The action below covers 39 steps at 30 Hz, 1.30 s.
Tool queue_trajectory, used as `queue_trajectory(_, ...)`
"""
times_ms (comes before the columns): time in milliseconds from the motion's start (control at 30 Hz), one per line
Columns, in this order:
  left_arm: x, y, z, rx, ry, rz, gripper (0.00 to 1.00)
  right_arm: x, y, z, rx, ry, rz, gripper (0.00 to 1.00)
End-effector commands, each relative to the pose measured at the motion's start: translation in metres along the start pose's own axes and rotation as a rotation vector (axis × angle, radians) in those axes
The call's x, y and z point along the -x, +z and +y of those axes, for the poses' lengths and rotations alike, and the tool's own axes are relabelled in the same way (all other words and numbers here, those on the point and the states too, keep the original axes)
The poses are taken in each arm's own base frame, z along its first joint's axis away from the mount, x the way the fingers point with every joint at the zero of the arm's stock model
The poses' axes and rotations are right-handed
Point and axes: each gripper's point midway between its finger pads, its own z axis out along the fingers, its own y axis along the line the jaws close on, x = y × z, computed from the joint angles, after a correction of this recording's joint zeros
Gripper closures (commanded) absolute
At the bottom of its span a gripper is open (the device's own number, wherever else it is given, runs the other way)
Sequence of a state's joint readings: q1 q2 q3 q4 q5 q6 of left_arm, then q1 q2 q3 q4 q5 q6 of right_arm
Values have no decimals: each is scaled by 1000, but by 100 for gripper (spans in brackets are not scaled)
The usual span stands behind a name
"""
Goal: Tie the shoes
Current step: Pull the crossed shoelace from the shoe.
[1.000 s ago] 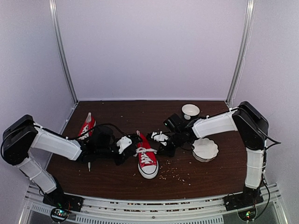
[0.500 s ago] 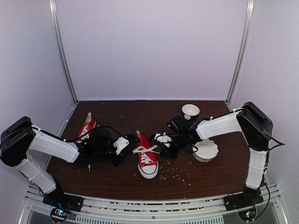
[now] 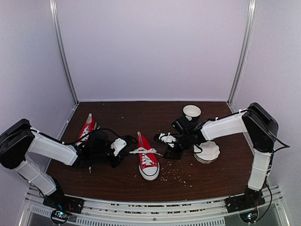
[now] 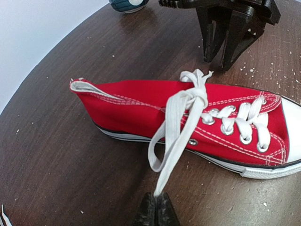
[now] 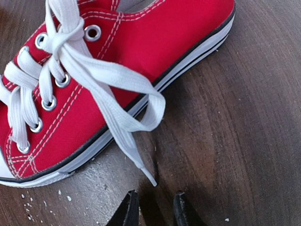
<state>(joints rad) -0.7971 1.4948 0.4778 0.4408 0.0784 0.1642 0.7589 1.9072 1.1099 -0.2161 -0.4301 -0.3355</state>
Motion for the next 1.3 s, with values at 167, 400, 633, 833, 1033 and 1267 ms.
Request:
queue_trajectory(167,14,-3,7,20,-11,-62,100,18,15,1,32,-8,-52,69)
queue_trajectory(400,11,-5,9,40,-22,-58,100,17,22,10,80,-26,-37,83)
queue_trajectory(633,4,-4,13,57,-50,-54,100,7,4,8,24,14,-66,100)
queue_trajectory(833,-1,1,12,43,-60,-51,100,-17,3,11,9,78,-10,100)
queue_trajectory(1033,-12,5,13,41,-80,-32,100,-33,-1,15,2,110,33,100)
queue_trajectory(1267,-20,8,12,30,-100,-18,100,-44,-5,20,-1,138,55,100)
